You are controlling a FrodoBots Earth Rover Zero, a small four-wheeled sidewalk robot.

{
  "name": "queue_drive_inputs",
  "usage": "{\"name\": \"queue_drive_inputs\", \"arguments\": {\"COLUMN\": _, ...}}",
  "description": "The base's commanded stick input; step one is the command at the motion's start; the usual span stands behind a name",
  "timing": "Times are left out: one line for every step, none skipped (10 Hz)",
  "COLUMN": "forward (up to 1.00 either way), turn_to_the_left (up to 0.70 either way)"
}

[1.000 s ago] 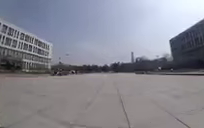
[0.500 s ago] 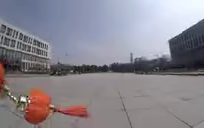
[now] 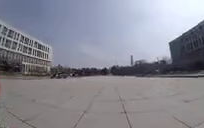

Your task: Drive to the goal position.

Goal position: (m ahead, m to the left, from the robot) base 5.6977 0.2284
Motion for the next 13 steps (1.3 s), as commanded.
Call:
{"name": "queue_drive_inputs", "arguments": {"forward": 1.00, "turn_to_the_left": 0.00}}
{"name": "queue_drive_inputs", "arguments": {"forward": 1.00, "turn_to_the_left": 0.00}}
{"name": "queue_drive_inputs", "arguments": {"forward": 1.00, "turn_to_the_left": 0.00}}
{"name": "queue_drive_inputs", "arguments": {"forward": 1.00, "turn_to_the_left": 0.00}}
{"name": "queue_drive_inputs", "arguments": {"forward": 1.00, "turn_to_the_left": 0.00}}
{"name": "queue_drive_inputs", "arguments": {"forward": 1.00, "turn_to_the_left": 0.00}}
{"name": "queue_drive_inputs", "arguments": {"forward": 1.00, "turn_to_the_left": 0.00}}
{"name": "queue_drive_inputs", "arguments": {"forward": 1.00, "turn_to_the_left": 0.00}}
{"name": "queue_drive_inputs", "arguments": {"forward": 1.00, "turn_to_the_left": 0.00}}
{"name": "queue_drive_inputs", "arguments": {"forward": 1.00, "turn_to_the_left": 0.00}}
{"name": "queue_drive_inputs", "arguments": {"forward": 1.00, "turn_to_the_left": 0.00}}
{"name": "queue_drive_inputs", "arguments": {"forward": 1.00, "turn_to_the_left": 0.00}}
{"name": "queue_drive_inputs", "arguments": {"forward": 1.00, "turn_to_the_left": 0.00}}
